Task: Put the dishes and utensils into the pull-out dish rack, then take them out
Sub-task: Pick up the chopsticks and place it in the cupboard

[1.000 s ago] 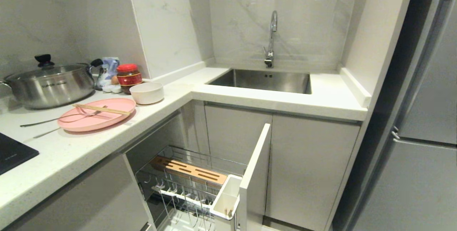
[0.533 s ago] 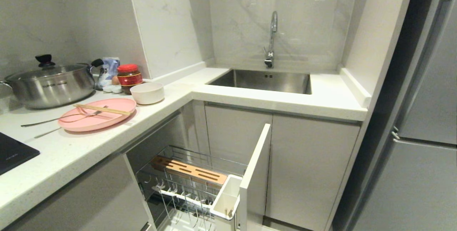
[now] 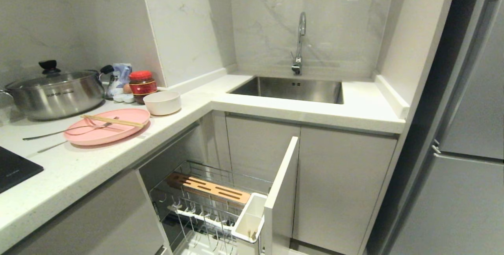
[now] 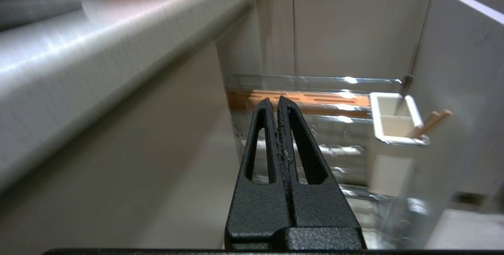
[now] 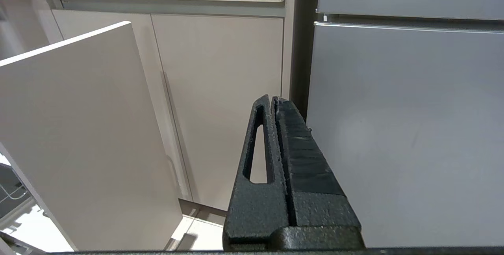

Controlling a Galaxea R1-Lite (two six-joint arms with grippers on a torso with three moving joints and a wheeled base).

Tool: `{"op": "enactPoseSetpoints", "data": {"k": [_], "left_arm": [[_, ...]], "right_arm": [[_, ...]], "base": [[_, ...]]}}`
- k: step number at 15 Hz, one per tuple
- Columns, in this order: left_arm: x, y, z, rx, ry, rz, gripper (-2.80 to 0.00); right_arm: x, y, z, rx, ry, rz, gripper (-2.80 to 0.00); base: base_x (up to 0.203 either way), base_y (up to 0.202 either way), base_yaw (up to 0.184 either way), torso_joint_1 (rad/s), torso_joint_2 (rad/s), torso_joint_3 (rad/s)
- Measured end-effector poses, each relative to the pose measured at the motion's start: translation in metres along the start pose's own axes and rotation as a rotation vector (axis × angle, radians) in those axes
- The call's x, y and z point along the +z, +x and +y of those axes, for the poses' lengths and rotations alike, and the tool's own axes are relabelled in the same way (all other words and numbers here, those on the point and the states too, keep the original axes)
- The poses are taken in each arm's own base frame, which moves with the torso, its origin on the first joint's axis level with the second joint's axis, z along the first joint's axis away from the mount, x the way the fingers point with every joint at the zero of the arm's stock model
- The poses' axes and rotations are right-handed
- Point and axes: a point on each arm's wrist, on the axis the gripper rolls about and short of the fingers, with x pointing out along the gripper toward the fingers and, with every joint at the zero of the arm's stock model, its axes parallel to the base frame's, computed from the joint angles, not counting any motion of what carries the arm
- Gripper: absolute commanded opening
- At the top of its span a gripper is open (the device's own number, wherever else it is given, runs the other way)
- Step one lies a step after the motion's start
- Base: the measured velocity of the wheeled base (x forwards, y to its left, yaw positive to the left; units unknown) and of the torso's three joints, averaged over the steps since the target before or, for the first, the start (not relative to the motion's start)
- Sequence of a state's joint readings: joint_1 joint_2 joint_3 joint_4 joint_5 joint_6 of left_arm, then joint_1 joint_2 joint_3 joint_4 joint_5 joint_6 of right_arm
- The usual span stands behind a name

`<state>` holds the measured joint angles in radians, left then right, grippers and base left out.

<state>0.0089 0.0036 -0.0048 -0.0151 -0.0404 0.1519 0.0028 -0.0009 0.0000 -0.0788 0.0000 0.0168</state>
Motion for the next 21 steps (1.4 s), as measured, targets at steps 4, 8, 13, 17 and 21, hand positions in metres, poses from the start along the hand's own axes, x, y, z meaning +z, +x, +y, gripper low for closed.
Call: {"op": "enactPoseSetpoints", "data": {"k": [4, 8, 13, 17, 21], "left_arm": [[-0.0008, 0.0001, 0.0003, 0.02, -0.127, -0.003, -2.8], [-0.0002, 0.0, 0.0008, 0.035, -0.137, -0.009, -2.8], [-0.0002, 0.0, 0.0007, 0.034, -0.135, -0.009, -2.8], [-0.0002, 0.0, 0.0007, 0.034, -0.135, -0.009, -2.8], [-0.0001, 0.0, 0.0007, 0.034, -0.133, -0.01, -2.8]], "right_arm": [[0.0, 0.0, 0.0, 0.0, 0.0, 0.0, -2.8], [0.0, 0.0, 0.0, 0.0, 0.0, 0.0, -2.8], [0.0, 0.0, 0.0, 0.0, 0.0, 0.0, -2.8], [0.0, 0.0, 0.0, 0.0, 0.0, 0.0, -2.8], [0.0, 0.0, 0.0, 0.0, 0.0, 0.0, -2.8]], "base": [[0.0, 0.0, 0.0, 0.0, 0.0, 0.0], [0.0, 0.0, 0.0, 0.0, 0.0, 0.0], [0.0, 0.0, 0.0, 0.003, 0.0, -0.148], [0.0, 0.0, 0.0, 0.003, 0.0, -0.203], [0.0, 0.0, 0.0, 0.001, 0.0, -0.199]]}}
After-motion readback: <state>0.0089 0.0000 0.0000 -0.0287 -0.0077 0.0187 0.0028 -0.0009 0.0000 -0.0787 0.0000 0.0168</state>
